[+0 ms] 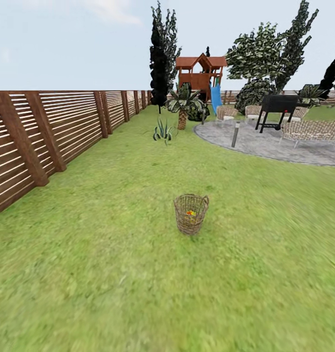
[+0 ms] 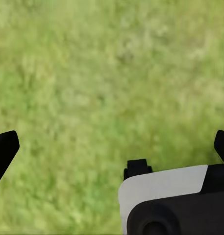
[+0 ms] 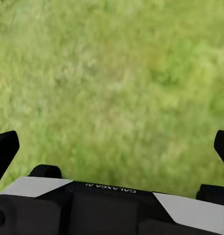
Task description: Take the three Easter eggs out of the wicker basket on the lawn in the garden, then place them on the lawn next to a single tree (choose any tree) so that all three eggs are next to the same tree and none are left in the basket.
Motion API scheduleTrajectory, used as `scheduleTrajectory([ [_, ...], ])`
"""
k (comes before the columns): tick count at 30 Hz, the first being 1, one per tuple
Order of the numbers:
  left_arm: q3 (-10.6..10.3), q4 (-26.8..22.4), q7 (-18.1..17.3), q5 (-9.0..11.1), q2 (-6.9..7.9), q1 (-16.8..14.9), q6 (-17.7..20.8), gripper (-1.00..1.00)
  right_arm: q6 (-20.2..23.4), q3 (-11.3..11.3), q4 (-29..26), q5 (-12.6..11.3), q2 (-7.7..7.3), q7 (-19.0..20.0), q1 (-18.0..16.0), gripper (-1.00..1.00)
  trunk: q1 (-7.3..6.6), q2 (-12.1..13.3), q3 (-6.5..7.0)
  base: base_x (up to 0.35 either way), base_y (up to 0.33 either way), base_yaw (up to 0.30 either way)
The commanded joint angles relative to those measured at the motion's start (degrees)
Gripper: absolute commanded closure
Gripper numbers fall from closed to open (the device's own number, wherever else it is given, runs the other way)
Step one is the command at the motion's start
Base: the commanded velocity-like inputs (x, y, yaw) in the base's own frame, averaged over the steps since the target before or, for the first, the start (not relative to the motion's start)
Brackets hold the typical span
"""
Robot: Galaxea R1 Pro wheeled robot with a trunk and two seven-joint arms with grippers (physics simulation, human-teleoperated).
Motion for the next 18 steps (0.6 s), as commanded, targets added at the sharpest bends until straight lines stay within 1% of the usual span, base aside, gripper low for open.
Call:
scheduleTrajectory([
  [1, -0.51, 0.05, 0.31, 0.11, 0.01, -0.05, -0.19, -1.0, 0.34, 0.08, -0.1, -0.46, -0.04, 0.03, -0.01, -1.0, 0.03, -0.04, -0.06, 0.27, -0.2, 0.068],
  [18, -0.56, 0.05, 0.31, 0.12, 0.02, -0.06, -0.23, -1.0, 0.36, 0.24, -0.1, -0.5, 0.01, 0.09, -0.01, -1.0, 0.03, -0.04, -0.06, 0.27, -0.2, 0.01],
])
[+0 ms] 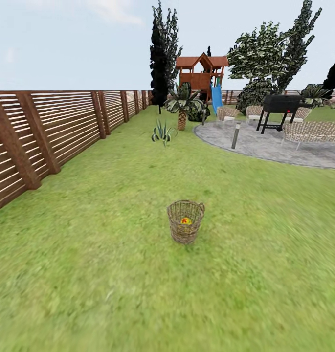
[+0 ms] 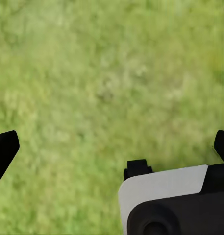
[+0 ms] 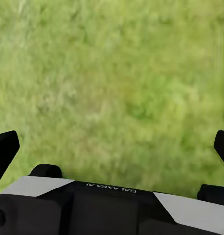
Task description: Take the three Easter eggs out of the wicker basket on the lawn in the garden, then place them on the lawn next to a single tree (choose any tree) so that all three eggs are next to the same tree and none are left in the basket.
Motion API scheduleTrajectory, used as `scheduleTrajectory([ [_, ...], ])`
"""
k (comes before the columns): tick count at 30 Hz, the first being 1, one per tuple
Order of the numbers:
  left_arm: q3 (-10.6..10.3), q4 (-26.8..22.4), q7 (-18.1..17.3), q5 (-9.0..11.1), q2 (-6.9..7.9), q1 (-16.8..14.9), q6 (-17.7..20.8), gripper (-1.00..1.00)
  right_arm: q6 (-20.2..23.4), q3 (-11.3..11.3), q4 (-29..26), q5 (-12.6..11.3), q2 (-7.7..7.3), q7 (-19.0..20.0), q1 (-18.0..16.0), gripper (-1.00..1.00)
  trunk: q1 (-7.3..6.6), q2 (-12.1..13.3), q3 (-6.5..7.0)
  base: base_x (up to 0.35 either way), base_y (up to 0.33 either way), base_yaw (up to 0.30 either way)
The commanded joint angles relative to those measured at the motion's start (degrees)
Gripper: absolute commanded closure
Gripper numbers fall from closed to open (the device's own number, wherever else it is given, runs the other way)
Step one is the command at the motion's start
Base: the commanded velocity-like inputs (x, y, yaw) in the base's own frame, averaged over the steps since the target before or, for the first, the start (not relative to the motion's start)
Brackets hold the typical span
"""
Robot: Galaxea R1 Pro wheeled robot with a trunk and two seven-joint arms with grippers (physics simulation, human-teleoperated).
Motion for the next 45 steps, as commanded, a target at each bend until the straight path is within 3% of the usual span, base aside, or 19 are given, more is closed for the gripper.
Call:
scheduleTrajectory([
  [1, -0.47, 0.04, 0.31, 0.11, 0.04, -0.04, -0.2, -1.0, 0.32, 0.1, -0.1, -0.46, -0.02, 0.05, -0.01, -1.0, 0.03, -0.04, -0.06, 0.27, -0.2, 0.0],
  [45, -0.47, 0.04, 0.31, 0.16, 0.02, -0.03, -0.23, -1.0, 0.32, 0.1, -0.1, -0.46, -0.02, 0.05, -0.01, -1.0, 0.03, -0.04, -0.06, 0.283, -0.171, 0.0],
])
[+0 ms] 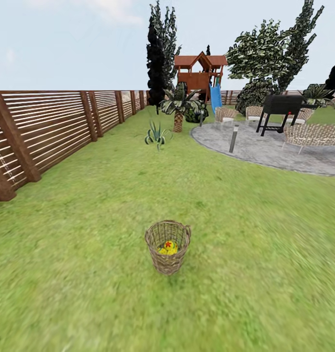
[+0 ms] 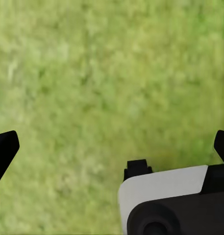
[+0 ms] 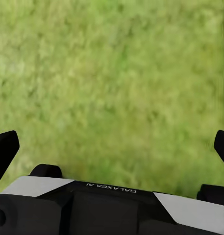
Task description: Take the three Easter eggs out of the wicker basket on the lawn in the garden, then place them on the lawn next to a single tree (choose any tree) so that all three eggs are next to the same tree and none are left in the basket.
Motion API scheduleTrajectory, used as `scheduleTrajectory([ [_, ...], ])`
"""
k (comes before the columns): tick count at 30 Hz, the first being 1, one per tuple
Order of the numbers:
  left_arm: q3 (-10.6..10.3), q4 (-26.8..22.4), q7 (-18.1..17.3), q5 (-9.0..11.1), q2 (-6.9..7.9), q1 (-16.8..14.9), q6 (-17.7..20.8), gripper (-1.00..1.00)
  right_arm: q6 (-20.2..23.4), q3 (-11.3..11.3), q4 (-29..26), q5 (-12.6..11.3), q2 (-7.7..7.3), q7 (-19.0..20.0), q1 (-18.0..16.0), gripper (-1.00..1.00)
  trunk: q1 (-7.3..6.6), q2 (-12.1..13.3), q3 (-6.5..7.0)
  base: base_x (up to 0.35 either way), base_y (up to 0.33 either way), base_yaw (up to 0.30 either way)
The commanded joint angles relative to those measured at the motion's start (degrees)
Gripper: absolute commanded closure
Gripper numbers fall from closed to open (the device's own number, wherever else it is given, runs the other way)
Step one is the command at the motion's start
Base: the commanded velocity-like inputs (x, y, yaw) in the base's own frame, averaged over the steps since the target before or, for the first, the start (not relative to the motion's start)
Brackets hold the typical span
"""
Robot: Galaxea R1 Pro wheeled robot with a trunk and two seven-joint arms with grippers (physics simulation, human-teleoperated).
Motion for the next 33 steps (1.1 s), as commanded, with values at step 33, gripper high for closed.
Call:
scheduleTrajectory([
  [33, -0.48, 0.04, 0.31, 0.16, 0.05, -0.03, -0.5, -1.0, 0.33, 0.38, -0.1, -0.39, 0.07, 0.05, -0.01, -1.0, 0.03, -0.04, -0.06, 0.284, -0.14, 0.073],
])
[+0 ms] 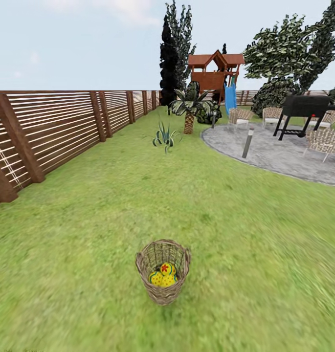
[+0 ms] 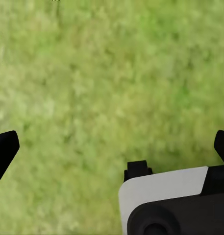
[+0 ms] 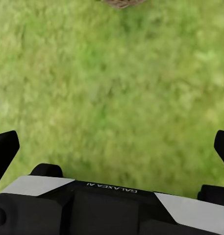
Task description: Take the three Easter eggs out of the wicker basket on the lawn in the garden, then place them on the lawn next to a single tree (choose any tree) so that all three eggs are next to the same tree and none are left in the basket.
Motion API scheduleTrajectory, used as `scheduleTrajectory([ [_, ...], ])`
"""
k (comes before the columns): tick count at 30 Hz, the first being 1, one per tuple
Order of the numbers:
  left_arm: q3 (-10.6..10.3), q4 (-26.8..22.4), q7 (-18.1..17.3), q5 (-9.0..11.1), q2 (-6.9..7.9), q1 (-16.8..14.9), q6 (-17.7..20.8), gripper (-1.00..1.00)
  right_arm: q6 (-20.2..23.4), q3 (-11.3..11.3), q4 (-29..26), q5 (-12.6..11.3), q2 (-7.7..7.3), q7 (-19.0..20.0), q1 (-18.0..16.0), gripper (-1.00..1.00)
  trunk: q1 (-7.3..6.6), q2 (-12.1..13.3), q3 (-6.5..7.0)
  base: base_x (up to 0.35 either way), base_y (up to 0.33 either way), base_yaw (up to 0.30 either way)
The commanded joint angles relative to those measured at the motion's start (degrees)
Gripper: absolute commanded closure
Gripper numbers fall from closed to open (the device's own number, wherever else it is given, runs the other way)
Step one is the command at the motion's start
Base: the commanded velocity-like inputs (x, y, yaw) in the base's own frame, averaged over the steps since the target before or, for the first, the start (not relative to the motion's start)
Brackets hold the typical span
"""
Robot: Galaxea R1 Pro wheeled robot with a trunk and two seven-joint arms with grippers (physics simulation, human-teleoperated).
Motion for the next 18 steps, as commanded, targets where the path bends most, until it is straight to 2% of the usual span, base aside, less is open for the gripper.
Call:
scheduleTrajectory([
  [1, -0.48, 0.06, 0.31, 0.12, 0.0, -0.06, -0.28, -1.0, 0.34, 0.09, -0.13, -0.45, -0.02, 0.05, 0.0, -1.0, 0.02, -0.04, -0.06, 0.192, -0.02, 0.274],
  [13, -0.48, 0.04, 0.31, 0.12, 0.05, -0.06, -0.67, -1.0, 0.34, -0.07, -0.13, -0.51, -0.1, 0.05, 0.0, -1.0, 0.02, -0.04, -0.08, 0.134, -0.004, 0.279],
  [18, -0.48, 0.05, 0.31, 0.12, 0.06, -0.05, -0.68, -1.0, 0.34, -0.11, -0.13, -0.52, -0.11, 0.05, 0.0, -1.0, 0.02, -0.04, -0.15, 0.246, 0.0, 0.279],
])
